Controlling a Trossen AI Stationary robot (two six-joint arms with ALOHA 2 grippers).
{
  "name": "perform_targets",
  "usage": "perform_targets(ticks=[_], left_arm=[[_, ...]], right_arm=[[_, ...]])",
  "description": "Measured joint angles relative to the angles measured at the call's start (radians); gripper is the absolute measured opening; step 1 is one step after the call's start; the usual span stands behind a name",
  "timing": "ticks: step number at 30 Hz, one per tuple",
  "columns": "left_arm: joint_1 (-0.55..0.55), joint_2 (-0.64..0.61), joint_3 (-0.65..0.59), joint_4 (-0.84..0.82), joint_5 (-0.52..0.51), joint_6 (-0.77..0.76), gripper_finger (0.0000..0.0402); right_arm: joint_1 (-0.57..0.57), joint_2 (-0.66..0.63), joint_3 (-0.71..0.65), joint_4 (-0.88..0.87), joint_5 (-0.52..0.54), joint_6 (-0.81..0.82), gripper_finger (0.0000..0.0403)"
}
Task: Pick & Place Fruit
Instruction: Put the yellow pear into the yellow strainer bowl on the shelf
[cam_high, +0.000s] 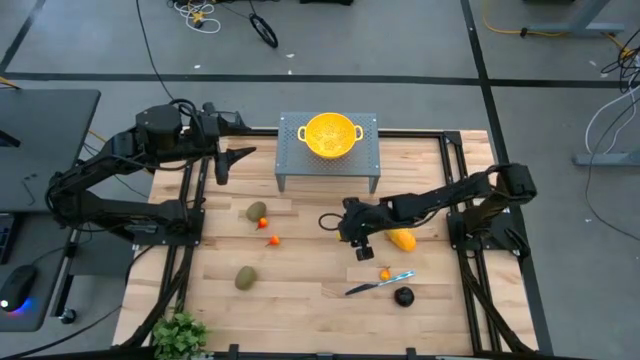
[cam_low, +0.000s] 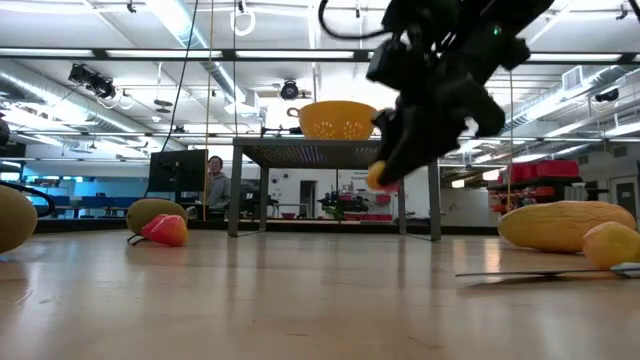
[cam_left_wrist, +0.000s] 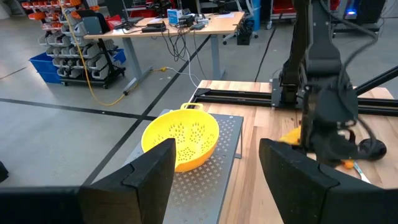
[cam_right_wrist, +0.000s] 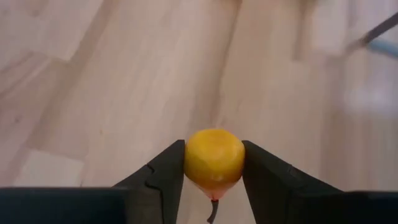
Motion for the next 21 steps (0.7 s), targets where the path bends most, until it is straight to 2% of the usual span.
perform_targets(ticks=[7, 16, 21], left_arm=[[0.000, 0.000, 0.000, 0.000, 0.000, 0.012, 0.0240], [0.000, 0.000, 0.001, 0.002, 0.000, 0.003, 0.0240], [0.000, 0.000, 0.001, 0.002, 0.000, 0.003, 0.0240]], right_arm=[[-0.015, -0.080, 0.000, -0.003, 0.002, -0.010, 0.0151], [-0.017, -0.115, 0.000, 0.041, 0.004, -0.022, 0.0151], [-0.027, -0.163, 0.000, 0.087, 0.058, -0.036, 0.0151]])
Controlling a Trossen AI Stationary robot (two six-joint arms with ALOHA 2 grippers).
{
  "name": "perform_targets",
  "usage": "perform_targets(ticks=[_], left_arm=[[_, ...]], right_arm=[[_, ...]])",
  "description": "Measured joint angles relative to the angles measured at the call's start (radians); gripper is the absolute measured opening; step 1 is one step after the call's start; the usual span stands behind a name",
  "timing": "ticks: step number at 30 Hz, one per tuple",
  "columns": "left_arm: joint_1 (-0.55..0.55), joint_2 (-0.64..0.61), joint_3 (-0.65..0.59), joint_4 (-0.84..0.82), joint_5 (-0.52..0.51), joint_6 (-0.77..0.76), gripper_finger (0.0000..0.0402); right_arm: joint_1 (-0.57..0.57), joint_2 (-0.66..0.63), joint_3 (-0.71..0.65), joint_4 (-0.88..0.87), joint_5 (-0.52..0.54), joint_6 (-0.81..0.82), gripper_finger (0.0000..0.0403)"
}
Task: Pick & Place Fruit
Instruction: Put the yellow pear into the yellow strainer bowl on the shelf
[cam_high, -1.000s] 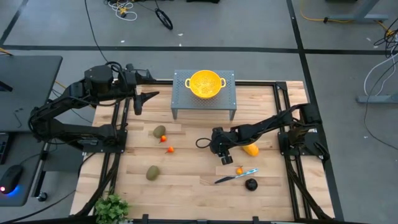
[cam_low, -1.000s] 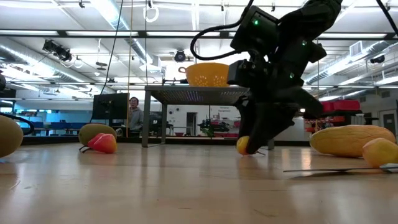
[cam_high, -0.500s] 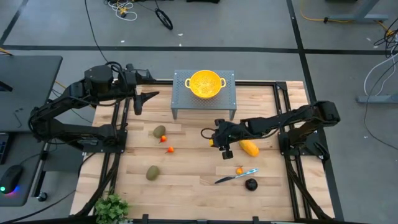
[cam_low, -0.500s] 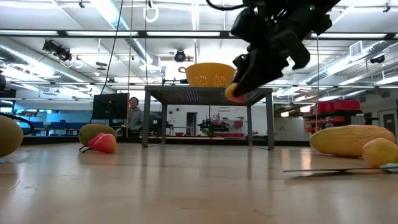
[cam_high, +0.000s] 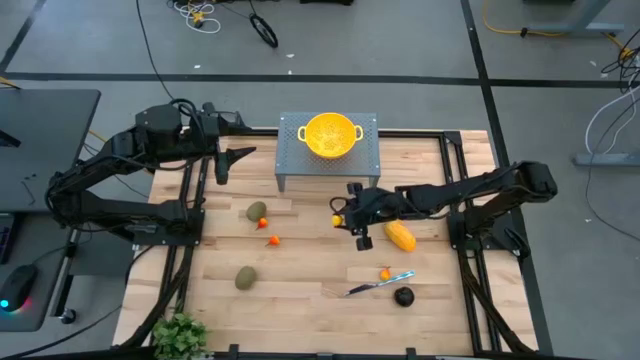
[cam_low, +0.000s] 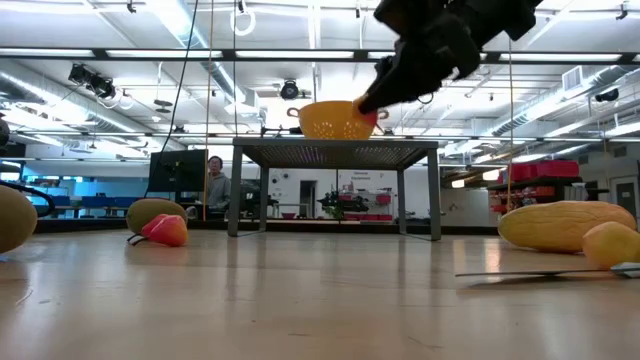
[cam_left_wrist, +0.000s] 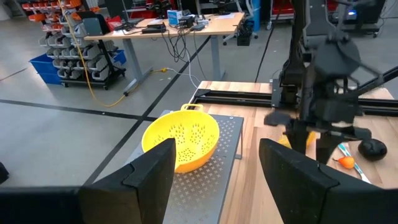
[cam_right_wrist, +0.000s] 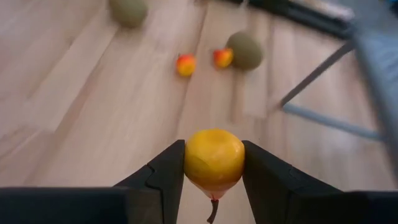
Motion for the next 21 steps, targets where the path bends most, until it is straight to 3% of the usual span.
perform_targets(ticks=[12, 21], left_arm=[[0.000, 0.000, 0.000, 0.001, 0.000, 0.000, 0.0240], [0.000, 0.000, 0.000, 0.011, 0.000, -0.008, 0.0240]], right_arm=[[-0.098, -0.162, 0.000, 0.078, 0.005, 0.024, 0.0151], [-0.175, -0.178, 0.000, 0.189, -0.002, 0.026, 0.0151]])
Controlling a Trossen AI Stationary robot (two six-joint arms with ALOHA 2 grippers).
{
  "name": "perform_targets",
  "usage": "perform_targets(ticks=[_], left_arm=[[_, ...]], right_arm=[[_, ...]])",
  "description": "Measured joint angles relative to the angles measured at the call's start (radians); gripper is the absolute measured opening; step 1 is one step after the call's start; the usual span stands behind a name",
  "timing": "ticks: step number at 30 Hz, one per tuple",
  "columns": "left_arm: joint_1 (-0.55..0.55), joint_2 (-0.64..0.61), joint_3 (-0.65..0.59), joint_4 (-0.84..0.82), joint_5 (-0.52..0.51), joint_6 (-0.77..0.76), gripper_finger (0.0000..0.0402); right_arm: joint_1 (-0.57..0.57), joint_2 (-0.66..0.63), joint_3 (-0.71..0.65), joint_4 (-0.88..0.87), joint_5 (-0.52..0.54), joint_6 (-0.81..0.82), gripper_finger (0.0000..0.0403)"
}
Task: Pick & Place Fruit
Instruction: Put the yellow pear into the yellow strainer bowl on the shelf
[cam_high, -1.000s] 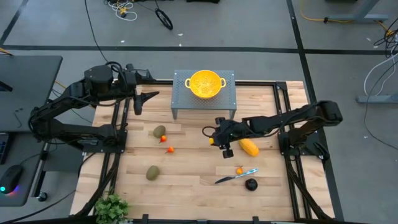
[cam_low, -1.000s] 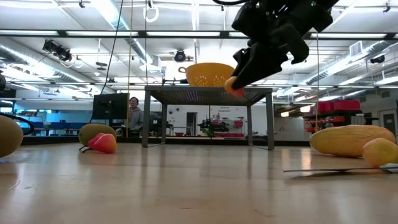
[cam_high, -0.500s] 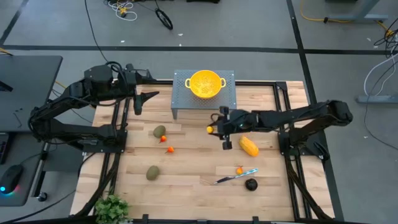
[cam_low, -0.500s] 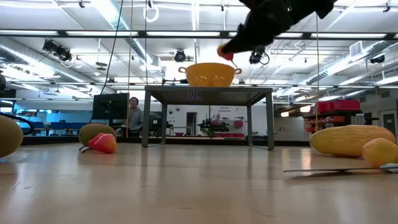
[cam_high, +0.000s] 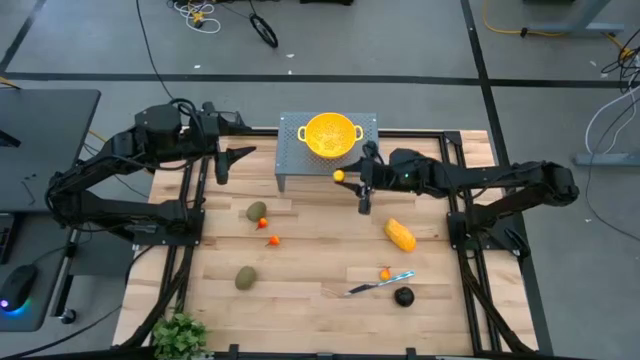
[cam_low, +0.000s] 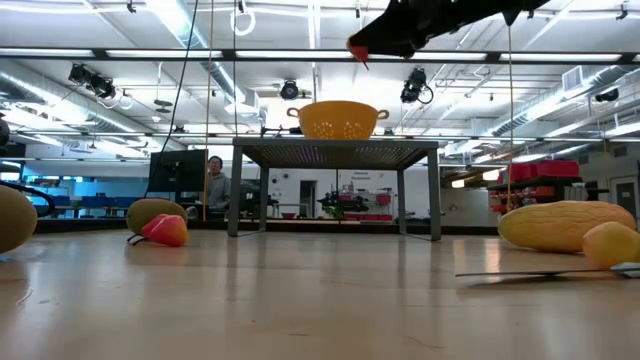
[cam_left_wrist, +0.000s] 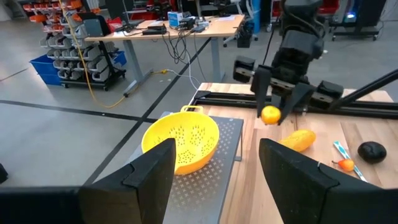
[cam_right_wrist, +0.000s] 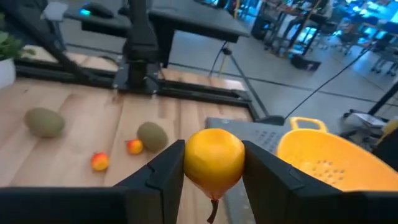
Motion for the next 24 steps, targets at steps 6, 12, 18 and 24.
perform_targets(ticks=[6, 12, 18, 24], left_arm=[[0.000, 0.000, 0.000, 0.020, 0.003, 0.000, 0.0240], [0.000, 0.000, 0.000, 0.019, 0.003, -0.001, 0.0240], [0.000, 0.000, 0.000, 0.019, 0.003, -0.003, 0.0240], [0.000, 0.000, 0.000, 0.019, 0.003, -0.003, 0.0240]], right_arm=[[-0.032, 0.000, 0.000, 0.000, -0.003, 0.000, 0.0151], [-0.067, 0.000, 0.000, 0.084, -0.005, 0.000, 0.0151], [-0.134, 0.000, 0.000, 0.244, -0.004, 0.006, 0.0151], [-0.203, 0.000, 0.000, 0.302, -0.008, 0.041, 0.0151]])
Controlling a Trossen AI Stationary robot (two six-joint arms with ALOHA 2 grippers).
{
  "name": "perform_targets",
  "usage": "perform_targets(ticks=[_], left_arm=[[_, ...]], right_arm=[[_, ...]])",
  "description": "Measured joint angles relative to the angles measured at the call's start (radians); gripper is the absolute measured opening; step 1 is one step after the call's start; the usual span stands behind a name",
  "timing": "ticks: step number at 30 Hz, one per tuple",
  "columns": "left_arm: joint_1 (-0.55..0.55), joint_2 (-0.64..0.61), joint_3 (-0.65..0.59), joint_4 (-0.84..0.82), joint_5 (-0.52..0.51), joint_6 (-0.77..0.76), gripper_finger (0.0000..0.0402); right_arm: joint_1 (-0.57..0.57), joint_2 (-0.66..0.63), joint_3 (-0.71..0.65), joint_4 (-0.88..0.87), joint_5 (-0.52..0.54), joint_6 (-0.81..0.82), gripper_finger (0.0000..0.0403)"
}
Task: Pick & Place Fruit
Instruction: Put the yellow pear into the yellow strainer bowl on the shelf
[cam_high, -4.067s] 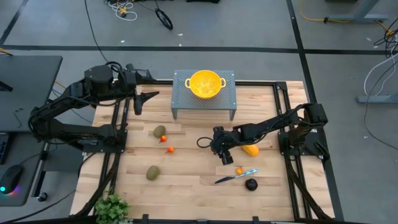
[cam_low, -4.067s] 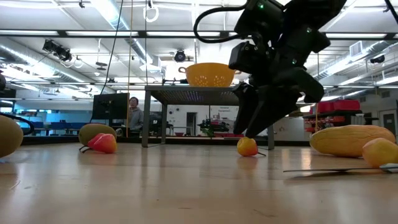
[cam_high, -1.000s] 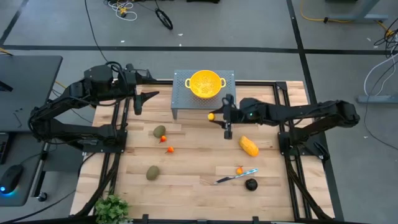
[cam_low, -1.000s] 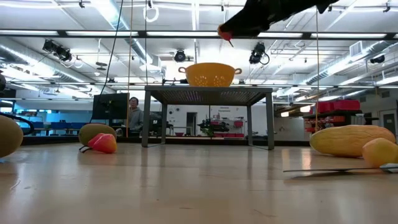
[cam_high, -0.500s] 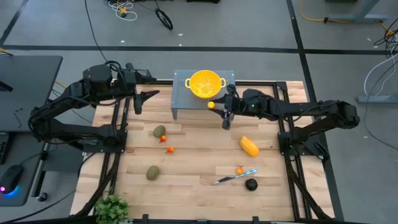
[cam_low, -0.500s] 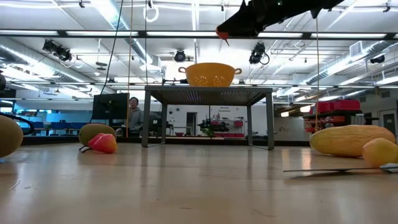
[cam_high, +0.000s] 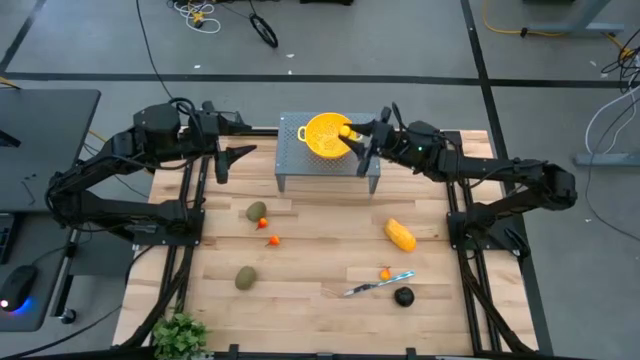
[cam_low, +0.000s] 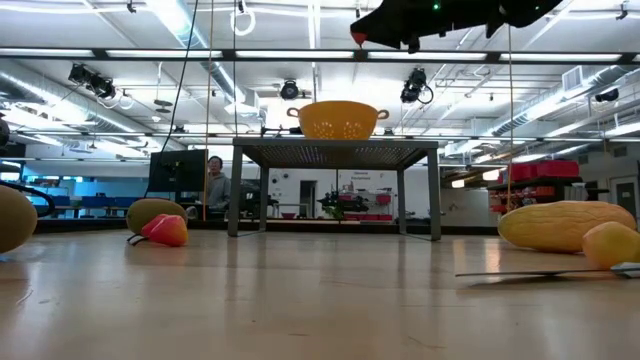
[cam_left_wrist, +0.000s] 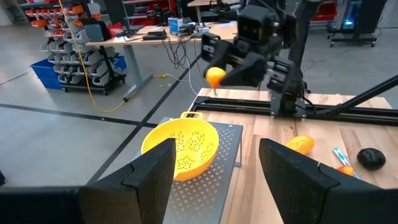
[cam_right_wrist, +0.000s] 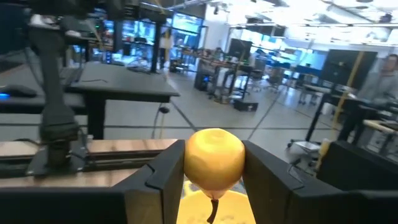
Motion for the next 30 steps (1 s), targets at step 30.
perform_targets(ticks=[30], left_arm=[[0.000, 0.000, -0.001, 0.000, -0.003, -0.022, 0.0240]], right_arm=[[-0.071, 0.147, 0.000, 0.028, -0.102, 0.038, 0.0151]])
